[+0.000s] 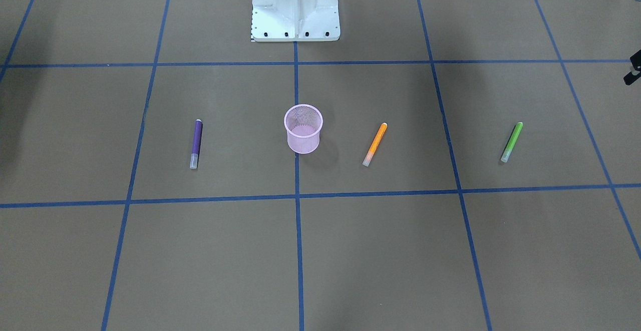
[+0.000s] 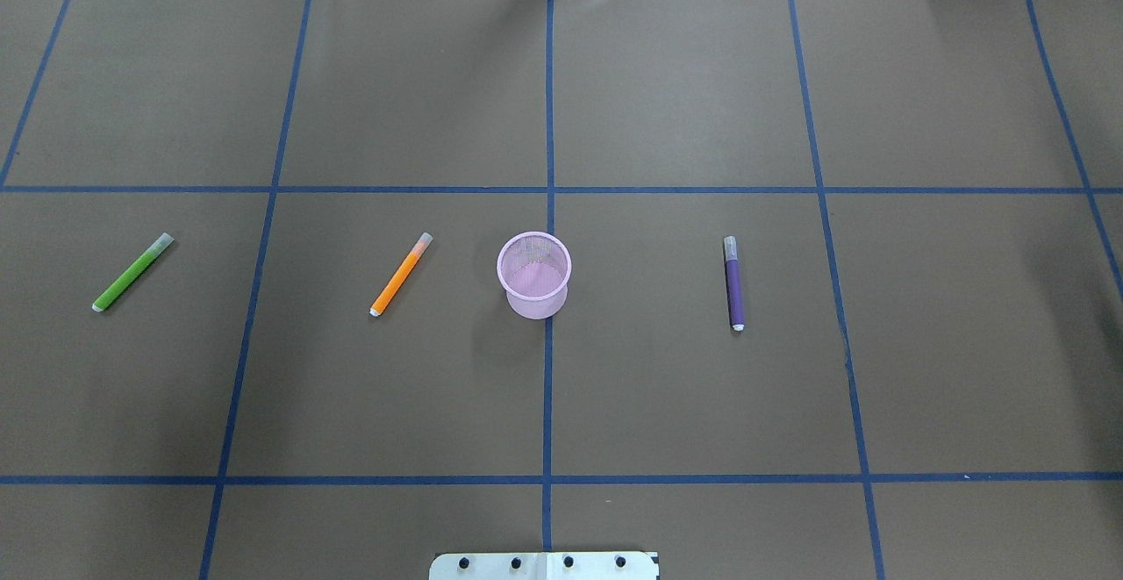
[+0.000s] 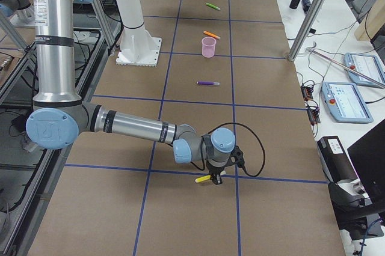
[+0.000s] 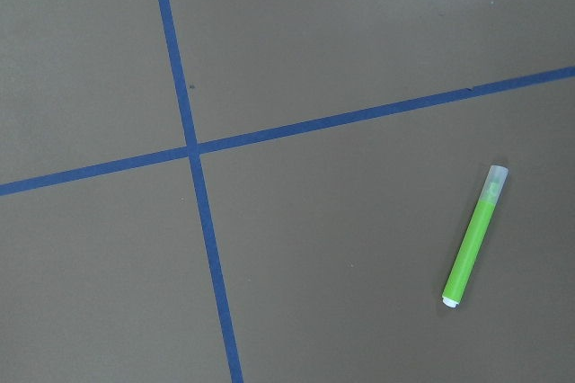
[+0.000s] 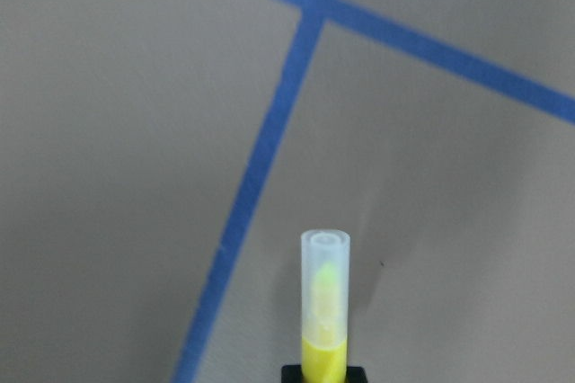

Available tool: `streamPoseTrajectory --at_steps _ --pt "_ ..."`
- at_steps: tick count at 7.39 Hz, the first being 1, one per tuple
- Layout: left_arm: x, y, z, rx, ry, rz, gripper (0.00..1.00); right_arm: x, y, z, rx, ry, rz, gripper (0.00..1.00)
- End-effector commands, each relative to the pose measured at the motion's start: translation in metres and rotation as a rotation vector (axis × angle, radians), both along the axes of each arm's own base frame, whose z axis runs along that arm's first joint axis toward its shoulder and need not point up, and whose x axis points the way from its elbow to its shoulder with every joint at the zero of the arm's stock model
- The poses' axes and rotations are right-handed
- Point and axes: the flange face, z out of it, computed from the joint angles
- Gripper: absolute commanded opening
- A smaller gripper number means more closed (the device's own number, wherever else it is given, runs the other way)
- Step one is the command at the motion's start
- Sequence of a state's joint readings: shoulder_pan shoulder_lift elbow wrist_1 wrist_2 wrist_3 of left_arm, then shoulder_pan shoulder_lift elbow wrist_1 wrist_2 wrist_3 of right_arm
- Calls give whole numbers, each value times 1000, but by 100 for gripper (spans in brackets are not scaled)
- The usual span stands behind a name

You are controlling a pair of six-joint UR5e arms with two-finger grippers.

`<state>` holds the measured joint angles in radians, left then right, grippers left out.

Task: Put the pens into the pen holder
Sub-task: 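Lift the yellow marker and carry it toward the lilac cup, then lower the yellow marker into the lilac cup and open the right gripper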

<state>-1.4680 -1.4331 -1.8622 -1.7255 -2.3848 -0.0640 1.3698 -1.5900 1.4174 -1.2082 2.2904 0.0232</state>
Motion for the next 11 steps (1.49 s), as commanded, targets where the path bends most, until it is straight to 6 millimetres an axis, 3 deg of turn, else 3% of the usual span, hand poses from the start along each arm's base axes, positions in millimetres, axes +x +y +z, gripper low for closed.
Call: streamPoseTrajectory --at_steps 1,2,4,6,7,8,9,10,11 --pt "0 0 -4 38 4 0 100 -16 -12 -69 76 -112 155 0" --pt "0 -1 -4 37 5 -1 100 -52 -11 -95 86 -194 230 0" --pt "1 -3 -10 74 10 2 99 -121 -22 -173 64 -317 359 0" --pt "33 -8 -23 122 44 76 100 -175 -18 -263 70 -412 463 0" --pt "37 -8 -28 164 52 87 100 -197 -21 -299 60 -465 498 0" --pt "65 -8 -36 147 78 90 100 -231 -22 -335 66 -512 554 0" --pt "94 -24 -60 148 101 82 99 -257 -9 -357 106 -529 595 0" --pt "112 -25 -65 149 108 110 99 -273 -1 -392 111 -523 594 0" --pt "125 -29 -74 167 112 134 99 -299 1 -450 117 -536 641 0"
